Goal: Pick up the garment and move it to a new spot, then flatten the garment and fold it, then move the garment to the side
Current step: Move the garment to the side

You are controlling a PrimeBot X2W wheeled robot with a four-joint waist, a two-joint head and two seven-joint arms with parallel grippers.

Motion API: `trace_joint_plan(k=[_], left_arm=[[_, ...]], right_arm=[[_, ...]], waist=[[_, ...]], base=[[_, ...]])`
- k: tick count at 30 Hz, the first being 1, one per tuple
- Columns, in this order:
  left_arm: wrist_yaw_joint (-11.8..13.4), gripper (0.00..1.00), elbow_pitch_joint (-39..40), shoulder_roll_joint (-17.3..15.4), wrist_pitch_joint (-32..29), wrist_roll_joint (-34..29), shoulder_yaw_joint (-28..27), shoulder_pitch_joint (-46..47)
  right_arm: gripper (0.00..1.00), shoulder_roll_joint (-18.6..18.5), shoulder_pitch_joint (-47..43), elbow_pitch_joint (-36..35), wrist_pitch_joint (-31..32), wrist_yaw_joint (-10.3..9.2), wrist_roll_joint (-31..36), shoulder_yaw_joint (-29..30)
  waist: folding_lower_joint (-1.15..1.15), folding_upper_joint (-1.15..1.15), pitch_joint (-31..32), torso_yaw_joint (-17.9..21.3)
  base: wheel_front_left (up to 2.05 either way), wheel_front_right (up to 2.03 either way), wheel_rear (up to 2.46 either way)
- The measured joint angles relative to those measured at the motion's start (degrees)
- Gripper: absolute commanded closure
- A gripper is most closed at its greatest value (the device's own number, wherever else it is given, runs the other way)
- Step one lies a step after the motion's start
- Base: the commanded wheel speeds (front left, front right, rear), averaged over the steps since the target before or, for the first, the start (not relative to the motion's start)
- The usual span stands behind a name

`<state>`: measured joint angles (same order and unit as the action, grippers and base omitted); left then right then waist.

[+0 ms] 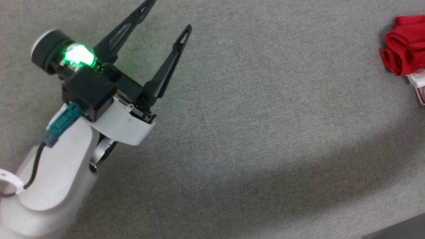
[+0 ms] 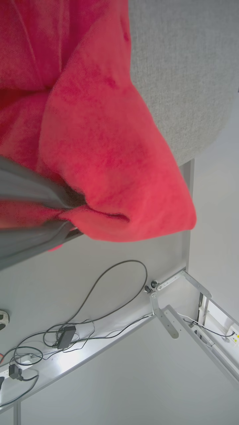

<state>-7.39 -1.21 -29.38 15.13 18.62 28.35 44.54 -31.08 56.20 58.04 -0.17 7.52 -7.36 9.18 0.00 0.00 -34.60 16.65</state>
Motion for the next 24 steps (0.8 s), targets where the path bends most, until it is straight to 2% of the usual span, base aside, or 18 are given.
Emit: trace_joint_plan(k=[1, 6, 13, 24], left_arm=[[0.0, 0.0, -0.09, 0.05, 0.01, 0.0, -0.34, -0.25], [0.32, 0.0, -1.22, 1.55, 0.0, 0.45, -2.44, -3.39], [0.33, 0.0, -2.59, 5.49, 0.0, 0.78, -5.97, -9.91], [0.25, 0.0, -8.26, 12.72, 0.0, 1.09, -13.89, -23.34]], right_arm=[[0.0, 0.07, 0.14, 0.98, -0.73, 0.0, 0.53, 0.02], [0.0, -0.04, 0.68, 3.69, -3.72, 0.0, 2.19, -2.01], [0.0, -0.33, -0.43, 4.95, -5.64, 0.0, 2.25, -6.86], [0.0, 3.46, -9.25, 0.03, -10.44, 0.0, -6.64, -17.41]], waist=[[0.0, 0.0, 0.28, -0.02], [0.0, 0.0, 2.56, -0.17], [0.0, 0.0, 7.16, -1.15], [0.0, 0.0, 16.29, -5.0]], base=[[0.0, 0.0, 0.0], [0.0, 0.0, 0.0], [0.0, 0.0, 0.0], [0.0, 0.0, 0.0]])
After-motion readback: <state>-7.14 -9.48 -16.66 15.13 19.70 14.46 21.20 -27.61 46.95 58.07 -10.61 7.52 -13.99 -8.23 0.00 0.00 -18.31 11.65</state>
